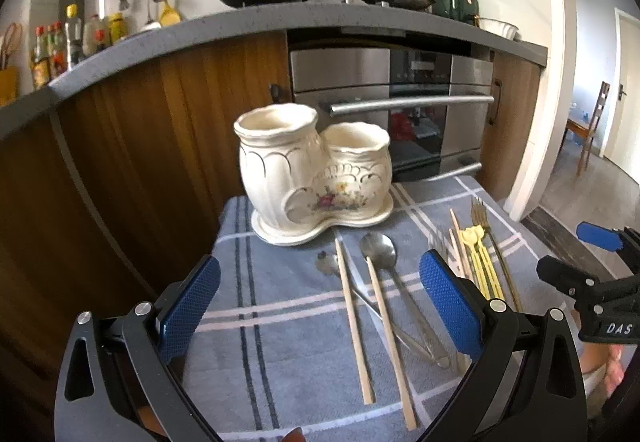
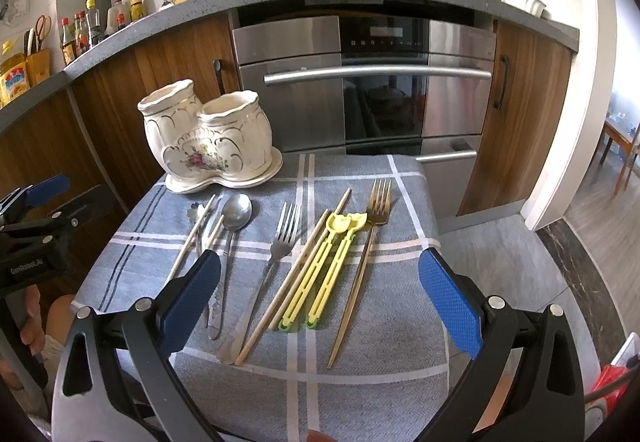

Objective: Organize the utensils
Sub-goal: 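Grasp a wooden chopstick with the left tool while the right tool grasps the gold fork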

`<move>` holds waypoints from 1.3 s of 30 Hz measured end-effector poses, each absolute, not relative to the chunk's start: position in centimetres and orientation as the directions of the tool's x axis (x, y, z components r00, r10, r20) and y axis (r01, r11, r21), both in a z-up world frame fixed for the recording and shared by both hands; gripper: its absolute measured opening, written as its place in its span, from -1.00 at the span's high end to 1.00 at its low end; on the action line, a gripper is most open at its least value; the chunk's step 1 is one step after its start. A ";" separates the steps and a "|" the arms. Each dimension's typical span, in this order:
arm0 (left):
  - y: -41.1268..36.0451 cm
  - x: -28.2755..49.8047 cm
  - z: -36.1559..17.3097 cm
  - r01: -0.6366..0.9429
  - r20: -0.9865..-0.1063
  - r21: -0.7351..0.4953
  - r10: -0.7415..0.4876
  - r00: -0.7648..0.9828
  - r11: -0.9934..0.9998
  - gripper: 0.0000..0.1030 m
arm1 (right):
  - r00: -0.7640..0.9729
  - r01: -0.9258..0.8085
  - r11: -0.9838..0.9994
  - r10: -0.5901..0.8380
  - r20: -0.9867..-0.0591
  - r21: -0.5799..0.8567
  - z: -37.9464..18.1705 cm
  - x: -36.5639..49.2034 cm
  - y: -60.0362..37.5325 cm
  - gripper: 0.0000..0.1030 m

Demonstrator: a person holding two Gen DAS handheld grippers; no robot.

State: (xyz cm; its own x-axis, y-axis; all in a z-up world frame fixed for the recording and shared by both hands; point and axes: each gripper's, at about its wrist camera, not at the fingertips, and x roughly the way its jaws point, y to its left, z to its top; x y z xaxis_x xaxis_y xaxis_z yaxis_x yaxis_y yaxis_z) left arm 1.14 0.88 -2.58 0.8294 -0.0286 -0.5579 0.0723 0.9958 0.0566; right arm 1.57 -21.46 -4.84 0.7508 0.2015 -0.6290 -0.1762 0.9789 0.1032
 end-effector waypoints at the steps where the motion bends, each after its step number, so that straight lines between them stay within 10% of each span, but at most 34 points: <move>1: 1.0 1.3 -2.8 0.077 -0.562 0.051 -0.035 0.826 0.996 -0.93 | 0.749 -0.177 0.979 0.203 -0.630 0.105 -5.0 1.7 -21.6 -0.90; 19: 1.8 6.5 -10.3 0.173 -0.721 0.013 -0.111 0.684 0.985 -0.84 | 0.693 -0.141 0.979 0.205 -0.691 0.150 -8.2 4.6 -23.2 -0.89; 39: 0.3 8.3 -10.6 0.263 -0.759 -0.029 -0.193 0.622 0.964 0.22 | 0.593 -0.071 0.990 0.142 -0.793 0.124 -11.8 12.1 -24.2 0.54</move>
